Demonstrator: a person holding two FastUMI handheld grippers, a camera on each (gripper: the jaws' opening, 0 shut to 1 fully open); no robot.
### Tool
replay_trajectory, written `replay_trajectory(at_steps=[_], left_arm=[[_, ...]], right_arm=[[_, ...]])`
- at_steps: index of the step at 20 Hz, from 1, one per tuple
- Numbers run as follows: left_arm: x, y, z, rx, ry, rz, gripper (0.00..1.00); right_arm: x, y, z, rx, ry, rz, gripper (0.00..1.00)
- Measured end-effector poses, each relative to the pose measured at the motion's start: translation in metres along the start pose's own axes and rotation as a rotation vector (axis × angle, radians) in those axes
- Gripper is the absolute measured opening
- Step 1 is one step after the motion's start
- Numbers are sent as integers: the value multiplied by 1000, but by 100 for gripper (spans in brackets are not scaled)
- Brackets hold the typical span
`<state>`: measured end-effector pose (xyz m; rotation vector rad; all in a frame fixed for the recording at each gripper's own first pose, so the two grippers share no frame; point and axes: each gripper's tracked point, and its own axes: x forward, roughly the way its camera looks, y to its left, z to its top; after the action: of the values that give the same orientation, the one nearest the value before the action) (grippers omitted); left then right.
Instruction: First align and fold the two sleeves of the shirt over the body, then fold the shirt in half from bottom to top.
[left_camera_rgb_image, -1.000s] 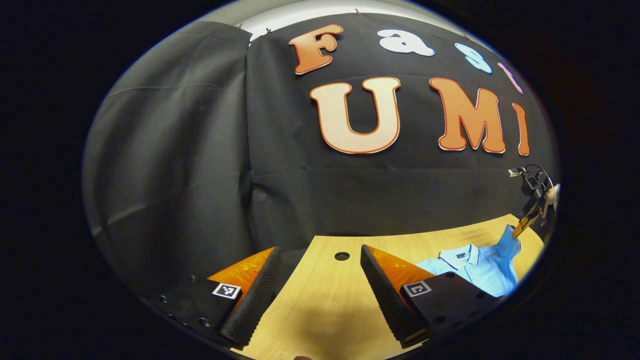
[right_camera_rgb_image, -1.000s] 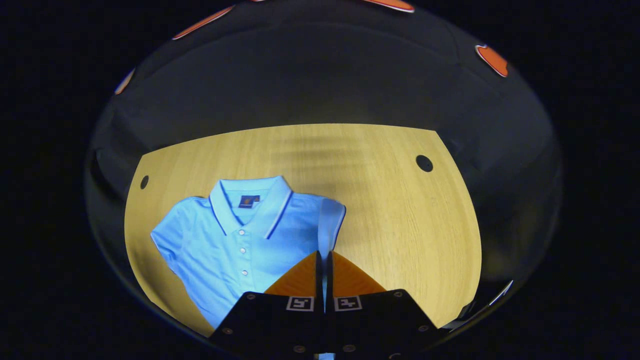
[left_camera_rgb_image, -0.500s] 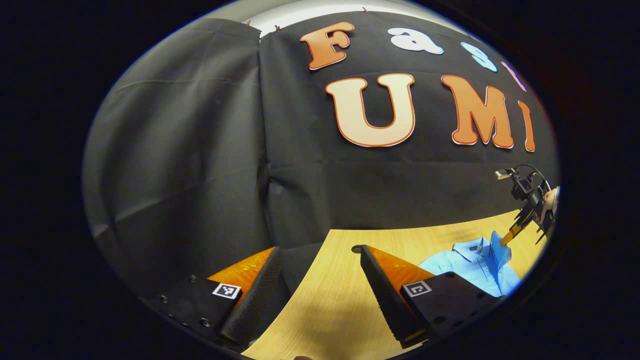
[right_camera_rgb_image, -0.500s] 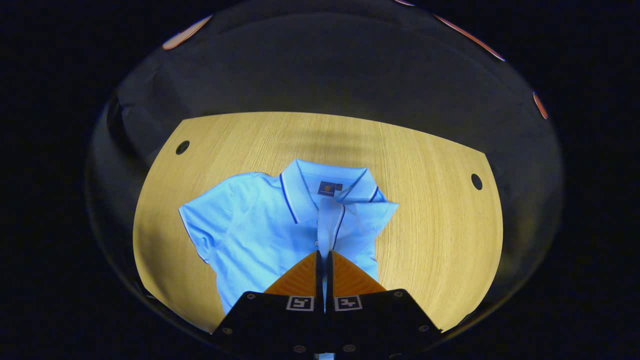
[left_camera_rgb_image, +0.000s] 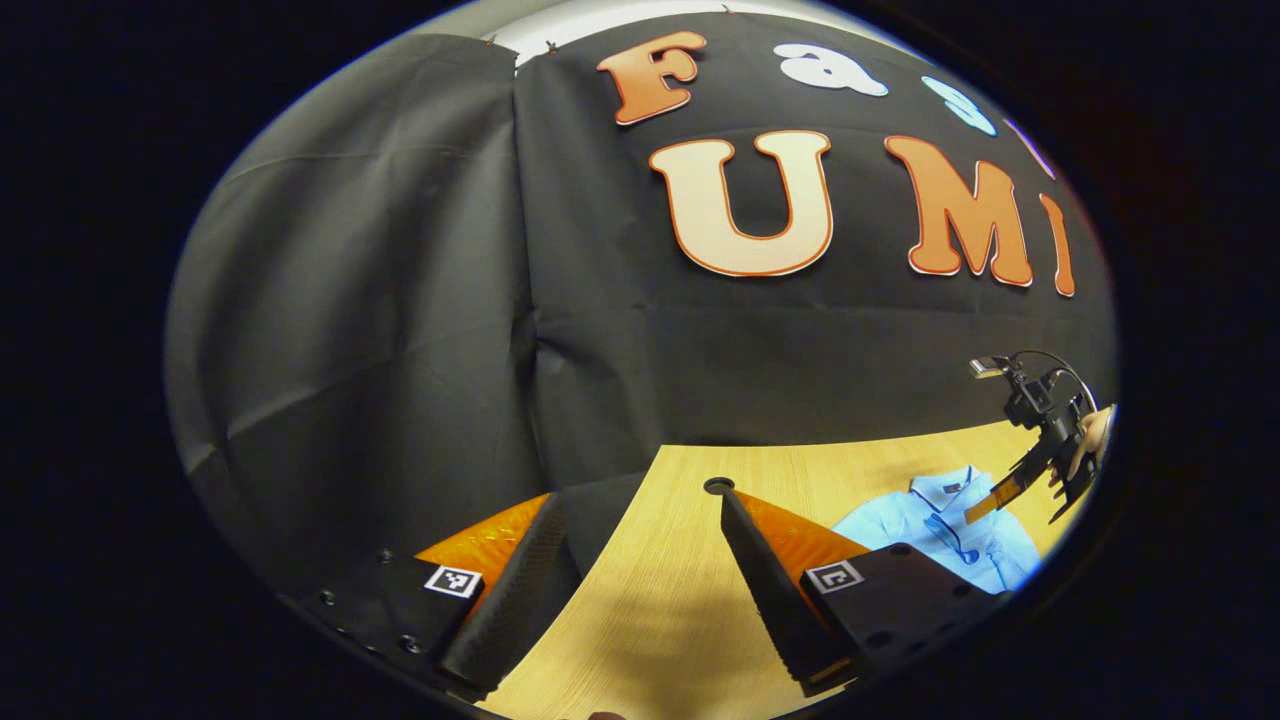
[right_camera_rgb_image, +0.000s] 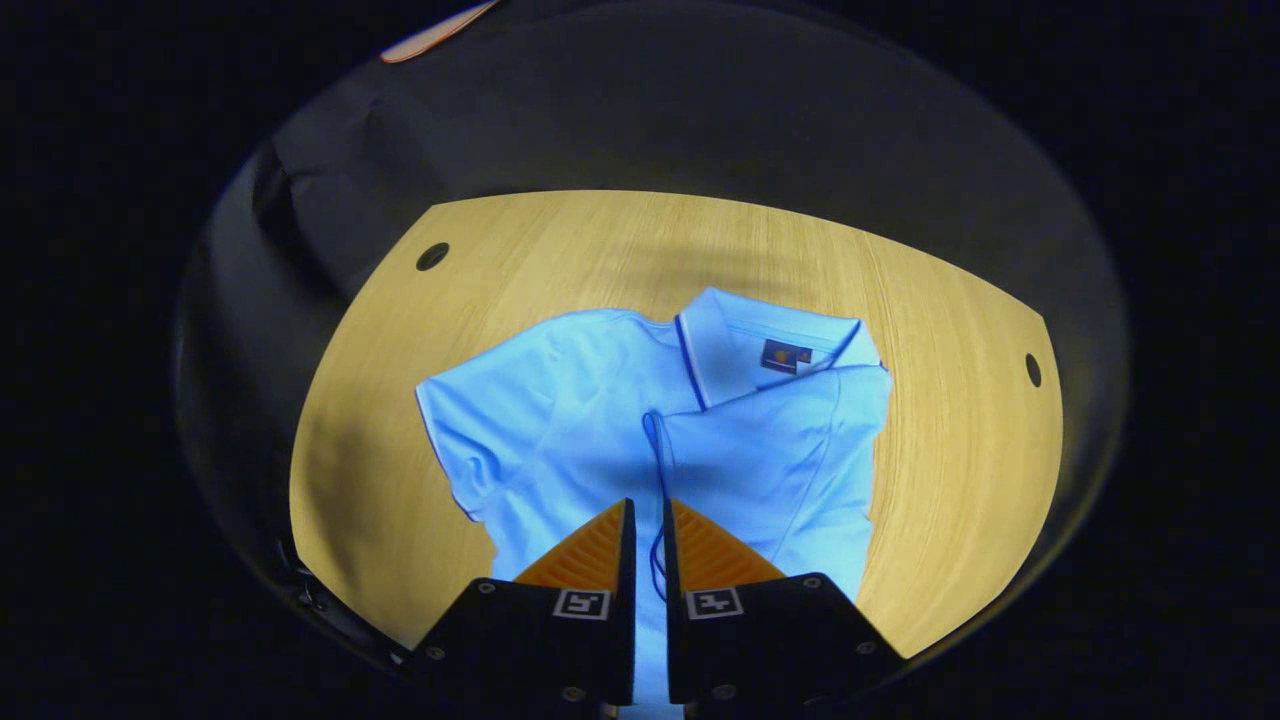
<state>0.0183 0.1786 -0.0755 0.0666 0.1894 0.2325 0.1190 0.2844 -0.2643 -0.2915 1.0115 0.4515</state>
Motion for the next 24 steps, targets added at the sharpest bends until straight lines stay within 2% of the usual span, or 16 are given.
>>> replay_trajectory(at_steps=[3, 5, 6, 7, 9, 12, 15, 17, 20, 22, 24], left_arm=[[6, -30, 6, 9, 7, -47, 100], [11, -53, 9, 23, 20, -79, 100], [14, -68, 9, 27, 31, -100, 100], [16, -86, 10, 25, 47, -143, 100], [22, -118, 11, 28, 83, -216, 100], [36, -152, -5, 28, 193, -277, 100], [49, -184, -32, -78, 377, -336, 100], [56, -188, -60, -125, 511, -315, 100], [81, -194, -96, -126, 670, -252, 100], [86, -199, -116, -191, 795, -220, 100], [98, -199, -132, -207, 858, -190, 100]], right_arm=[[-13, 6, 5, 28, -41, 53, 54], [-23, 3, 11, 58, -83, 70, 87], [-30, -1, 14, 66, -105, 66, 95], [-35, -9, 16, 66, -126, 54, 99], [-46, -24, 16, 53, -156, 26, 99], [-63, -43, 22, 64, -217, 7, 99], [-71, -61, 12, 114, -219, 12, 99], [-77, -71, 5, 155, -219, 29, 99], [-85, -95, -9, 191, -204, 4, 99], [-91, -105, -15, 226, -202, 16, 99], [-96, -116, -19, 257, -204, 26, 99]])
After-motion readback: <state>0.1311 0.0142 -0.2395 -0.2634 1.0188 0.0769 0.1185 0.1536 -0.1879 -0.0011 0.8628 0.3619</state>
